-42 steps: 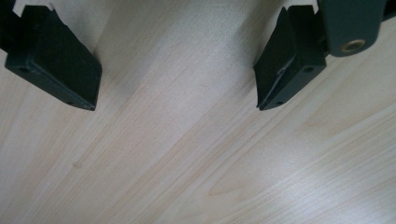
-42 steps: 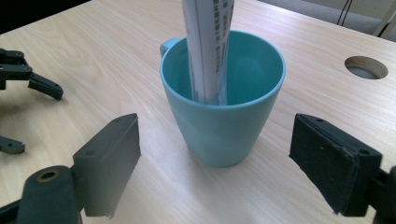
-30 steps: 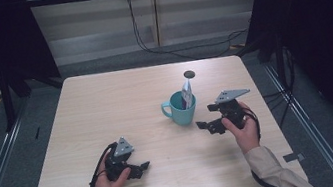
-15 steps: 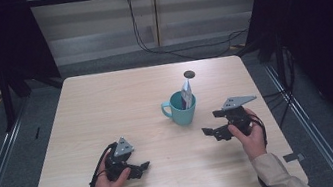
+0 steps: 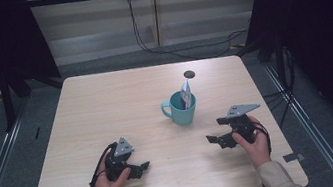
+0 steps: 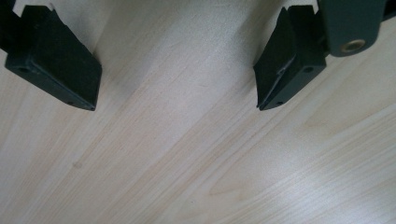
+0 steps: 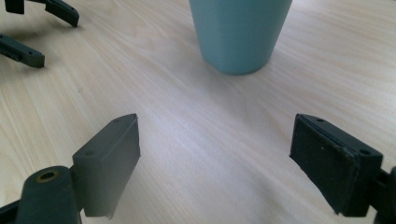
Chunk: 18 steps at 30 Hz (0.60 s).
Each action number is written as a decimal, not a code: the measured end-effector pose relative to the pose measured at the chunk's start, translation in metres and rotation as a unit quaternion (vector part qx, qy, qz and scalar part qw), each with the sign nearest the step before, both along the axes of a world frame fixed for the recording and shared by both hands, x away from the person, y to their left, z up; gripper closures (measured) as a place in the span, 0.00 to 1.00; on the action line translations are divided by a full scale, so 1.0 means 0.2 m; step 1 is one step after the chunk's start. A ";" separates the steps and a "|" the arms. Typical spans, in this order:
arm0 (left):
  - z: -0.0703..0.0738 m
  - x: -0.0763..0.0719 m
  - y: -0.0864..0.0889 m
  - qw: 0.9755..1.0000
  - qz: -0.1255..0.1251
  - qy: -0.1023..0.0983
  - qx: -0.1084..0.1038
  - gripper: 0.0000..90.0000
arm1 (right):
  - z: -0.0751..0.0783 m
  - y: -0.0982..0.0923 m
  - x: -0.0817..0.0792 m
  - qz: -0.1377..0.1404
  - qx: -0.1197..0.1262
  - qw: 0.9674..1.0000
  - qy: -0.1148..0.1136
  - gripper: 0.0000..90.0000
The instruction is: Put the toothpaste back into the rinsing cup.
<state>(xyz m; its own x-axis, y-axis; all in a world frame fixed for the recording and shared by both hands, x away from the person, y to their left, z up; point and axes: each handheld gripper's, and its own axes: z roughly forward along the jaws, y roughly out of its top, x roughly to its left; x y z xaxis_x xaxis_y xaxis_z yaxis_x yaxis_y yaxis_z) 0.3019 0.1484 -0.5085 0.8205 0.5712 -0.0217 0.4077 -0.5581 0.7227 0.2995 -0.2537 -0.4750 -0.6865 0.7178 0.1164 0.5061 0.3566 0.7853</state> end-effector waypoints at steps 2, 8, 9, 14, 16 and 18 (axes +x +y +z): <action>0.00 0.00 0.00 1.000 0.000 0.000 0.000 0.16 | -0.02 -0.01 -0.01 0.000 -0.001 1.000 0.003 0.17; 0.00 0.00 0.00 1.000 0.000 0.000 0.000 0.16 | -0.06 -0.02 -0.04 -0.001 -0.003 1.000 0.008 0.17; 0.00 0.00 0.00 1.000 0.000 0.000 0.000 0.16 | -0.06 -0.02 -0.05 -0.001 -0.006 1.000 0.008 0.17; 0.00 0.00 0.00 1.000 0.000 0.000 0.000 0.16 | -0.09 -0.03 -0.07 -0.001 -0.013 1.000 0.012 0.17; 0.00 0.00 0.00 1.000 0.000 0.000 0.000 0.16 | -0.10 -0.04 -0.08 -0.001 -0.013 1.000 0.013 0.17; 0.00 0.00 0.00 1.000 0.000 0.000 0.000 0.16 | -0.11 -0.04 -0.09 -0.002 -0.016 1.000 0.015 0.17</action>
<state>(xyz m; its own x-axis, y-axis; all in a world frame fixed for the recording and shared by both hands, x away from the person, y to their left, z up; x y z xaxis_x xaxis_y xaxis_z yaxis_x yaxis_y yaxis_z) 0.3019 0.1484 -0.5085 0.8202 0.5716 -0.0219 0.4079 -0.5576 0.7230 0.2822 -0.2622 -0.4974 -0.6803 0.7242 0.1132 0.5305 0.3800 0.7578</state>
